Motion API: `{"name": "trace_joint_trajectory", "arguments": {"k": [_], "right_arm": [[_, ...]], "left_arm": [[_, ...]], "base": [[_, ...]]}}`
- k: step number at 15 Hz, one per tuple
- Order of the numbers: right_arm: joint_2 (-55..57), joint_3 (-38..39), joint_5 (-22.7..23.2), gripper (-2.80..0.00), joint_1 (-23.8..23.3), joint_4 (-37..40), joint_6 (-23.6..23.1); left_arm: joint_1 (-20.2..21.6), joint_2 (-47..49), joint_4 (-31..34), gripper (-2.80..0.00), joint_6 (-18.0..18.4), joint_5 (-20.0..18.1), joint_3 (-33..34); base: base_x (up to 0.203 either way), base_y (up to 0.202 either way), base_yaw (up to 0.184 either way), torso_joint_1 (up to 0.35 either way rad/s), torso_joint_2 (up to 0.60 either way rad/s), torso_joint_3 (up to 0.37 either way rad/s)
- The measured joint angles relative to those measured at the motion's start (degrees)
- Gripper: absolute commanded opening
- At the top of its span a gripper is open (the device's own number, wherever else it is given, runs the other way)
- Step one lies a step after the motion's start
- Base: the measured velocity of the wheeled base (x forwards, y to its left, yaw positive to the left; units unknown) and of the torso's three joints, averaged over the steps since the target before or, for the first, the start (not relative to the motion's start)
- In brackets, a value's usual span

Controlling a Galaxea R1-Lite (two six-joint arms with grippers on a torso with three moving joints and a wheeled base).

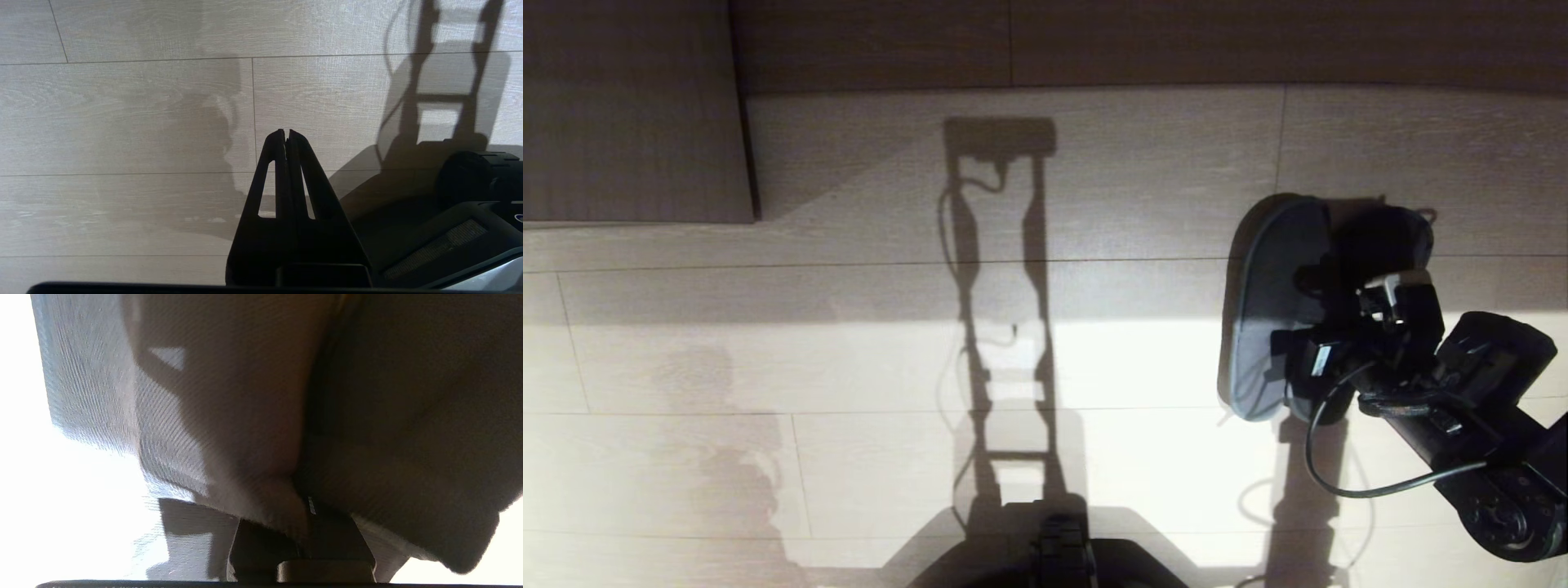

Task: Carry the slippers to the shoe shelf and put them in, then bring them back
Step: Pick up the slippers on the floor, then place the slippers into the shoe cabinet

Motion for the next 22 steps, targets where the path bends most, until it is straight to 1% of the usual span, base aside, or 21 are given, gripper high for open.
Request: {"name": "trace_joint_trajectory", "arguments": {"k": [2, 4, 7, 9, 11, 12, 16, 18, 19, 20, 22], "right_arm": [[-1.75, 1.02, 0.99, -2.80, 0.00, 0.36, -0.11], [-6.00, 3.19, 2.03, -2.80, 0.04, 1.16, -0.37], [-17.87, 8.64, 3.44, -2.80, 0.30, 5.32, -0.50], [-27.79, 11.30, 4.01, -2.80, 0.41, 10.77, -0.56], [-38.74, 12.46, 4.48, -2.80, 0.50, 19.12, -0.59], [-45.13, 12.35, 4.81, -2.80, 0.55, 24.95, -0.55], [-71.27, 8.58, 7.49, -2.80, 0.03, 53.71, -0.20], [-80.88, 6.78, 8.84, -2.80, -1.49, 67.99, 0.13], [-84.63, 6.42, 9.55, -2.80, -2.31, 73.08, 0.32], [-87.94, 6.32, 10.63, -2.80, -2.99, 76.36, 0.60], [-92.29, 6.87, 11.73, -2.80, -3.52, 78.23, 0.74]], "left_arm": [[-0.02, 0.00, -0.02, -2.80, 0.00, 0.01, 0.00], [-0.06, 0.00, 0.00, -2.80, 0.00, -0.02, 0.00], [-0.02, 0.00, -0.05, -2.80, -0.01, 0.00, 0.00], [-0.02, 0.00, -0.05, -2.80, 0.00, 0.00, 0.00], [-0.02, 0.00, -0.02, -2.80, 0.05, -0.02, 0.00], [-0.02, 0.00, -0.03, -2.80, 0.07, -0.02, 0.00], [-0.02, 0.00, -0.05, -2.80, 0.09, -0.02, 0.00], [0.00, 0.00, -0.06, -2.80, 0.11, 0.00, 0.00], [0.00, 0.00, -0.06, -2.80, 0.10, 0.00, 0.00], [0.00, 0.00, -0.09, -2.80, 0.10, 0.00, 0.00], [-0.02, 0.00, -0.06, -2.80, 0.09, 0.00, 0.00]], "base": [[0.000, 0.000, 0.000, 0.000, 0.00, 0.000], [0.000, 0.000, 0.000, 0.000, 0.00, 0.000], [0.000, 0.000, 0.000, 0.000, 0.00, 0.000], [0.000, 0.000, 0.000, 0.000, 0.00, 0.000], [0.000, 0.000, 0.000, 0.000, 0.00, 0.000], [0.000, 0.000, 0.000, 0.000, 0.00, 0.000], [0.000, 0.000, 0.000, 0.000, 0.00, 0.000], [0.000, 0.000, 0.000, 0.000, 0.00, 0.000], [0.000, 0.000, 0.000, 0.000, 0.00, 0.000], [0.000, 0.000, 0.000, 0.000, 0.00, 0.000], [0.000, 0.000, 0.000, 0.000, 0.00, 0.000]]}}
